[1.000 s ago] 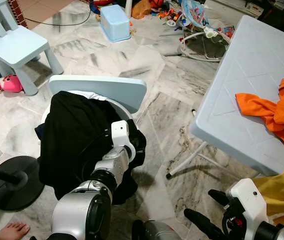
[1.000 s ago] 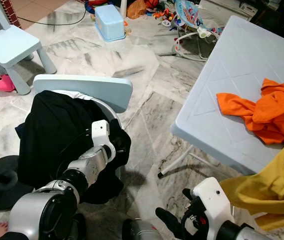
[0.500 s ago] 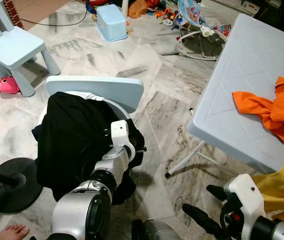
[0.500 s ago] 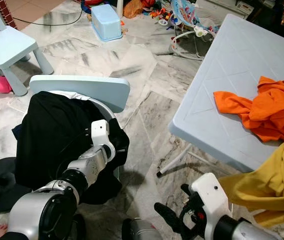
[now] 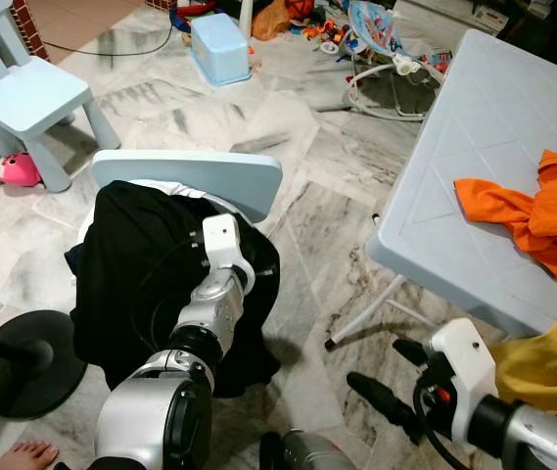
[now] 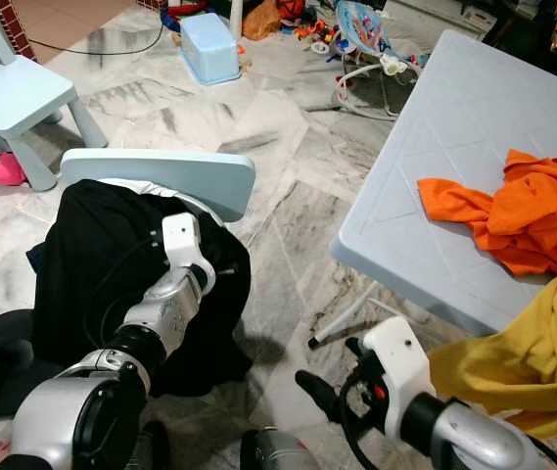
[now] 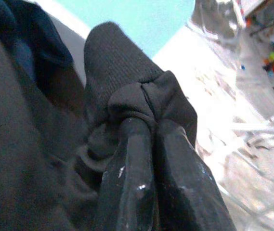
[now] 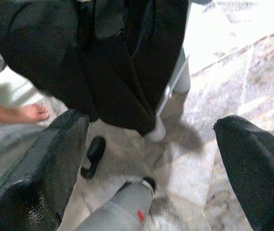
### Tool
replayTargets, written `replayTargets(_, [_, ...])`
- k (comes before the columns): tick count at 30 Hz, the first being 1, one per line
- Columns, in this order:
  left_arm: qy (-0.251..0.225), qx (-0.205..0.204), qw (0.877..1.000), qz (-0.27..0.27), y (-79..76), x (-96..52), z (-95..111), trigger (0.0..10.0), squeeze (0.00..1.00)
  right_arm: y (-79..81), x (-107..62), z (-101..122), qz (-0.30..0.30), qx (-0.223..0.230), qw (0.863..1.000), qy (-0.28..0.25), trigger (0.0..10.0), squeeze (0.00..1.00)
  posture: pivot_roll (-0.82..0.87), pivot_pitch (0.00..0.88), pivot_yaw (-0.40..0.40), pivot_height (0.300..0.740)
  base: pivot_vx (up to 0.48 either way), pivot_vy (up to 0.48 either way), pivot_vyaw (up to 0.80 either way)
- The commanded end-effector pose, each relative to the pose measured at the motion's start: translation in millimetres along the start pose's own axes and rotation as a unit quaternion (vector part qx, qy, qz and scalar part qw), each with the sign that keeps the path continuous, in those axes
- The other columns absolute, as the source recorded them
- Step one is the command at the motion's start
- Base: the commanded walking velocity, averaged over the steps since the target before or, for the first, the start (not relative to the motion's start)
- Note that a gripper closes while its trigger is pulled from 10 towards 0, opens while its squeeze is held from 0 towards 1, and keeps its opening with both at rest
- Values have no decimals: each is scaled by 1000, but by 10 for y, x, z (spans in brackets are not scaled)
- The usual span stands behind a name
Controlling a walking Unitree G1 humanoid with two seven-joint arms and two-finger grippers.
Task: Hang hanger
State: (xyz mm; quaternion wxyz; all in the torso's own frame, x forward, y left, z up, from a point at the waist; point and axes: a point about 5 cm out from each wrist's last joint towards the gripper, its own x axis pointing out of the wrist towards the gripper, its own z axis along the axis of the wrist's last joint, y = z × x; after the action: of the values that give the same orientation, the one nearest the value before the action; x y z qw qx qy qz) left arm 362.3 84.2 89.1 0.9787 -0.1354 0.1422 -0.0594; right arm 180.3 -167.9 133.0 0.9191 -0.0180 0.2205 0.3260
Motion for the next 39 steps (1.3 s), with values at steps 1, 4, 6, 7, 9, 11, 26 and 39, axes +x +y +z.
replayTargets(1, [-20, 17, 1000, 1, -1, -30, 31, 0, 0, -15, 17, -42, -3, 0, 1000, 6, 10000, 0, -265, 152, -142, 740, 0, 0, 0])
replayTargets(4, [-71, 55, 996, -15, 35, -137, 170, 0, 0, -49, 139, -24, 3, -6, 1000, -4, 10000, 0, -215, 118, -132, 740, 0, 0, 0])
replayTargets(6, [-93, 83, 992, -22, 51, -230, 223, 0, 0, -72, 204, -11, 4, -9, 1000, -11, 10000, 0, -199, 107, -128, 740, 0, 0, 0])
replayTargets(7, [-101, 98, 990, -25, 68, -316, 228, 0, 0, -87, 247, -1, 4, -11, 1000, -16, 10000, 0, -178, 92, -120, 740, 0, 0, 0])
replayTargets(9, [-110, 128, 985, -30, 97, -602, 191, 0, 0, -115, 340, 28, 6, -17, 999, -29, 10000, 0, -162, 80, -114, 740, 0, 0, 0])
replayTargets(11, [-104, 136, 985, -32, 128, -717, 135, 0, 0, -132, 394, 46, 5, -20, 999, -34, 10000, 0, -137, 67, -104, 740, 0, 0, 0])
replayTargets(26, [22, 52, 991, 124, 626, -1561, -316, 0, 0, -249, 643, 32, -2, -31, 998, -61, 10000, 0, -57, 13, -76, 740, 0, 0, 0])
replayTargets(39, [20, 45, 985, 167, 812, -1465, -227, 980, 0, -367, 682, 70, -17, -45, 996, -78, 10000, 0, -59, 0, -74, 740, 0, 0, 0])
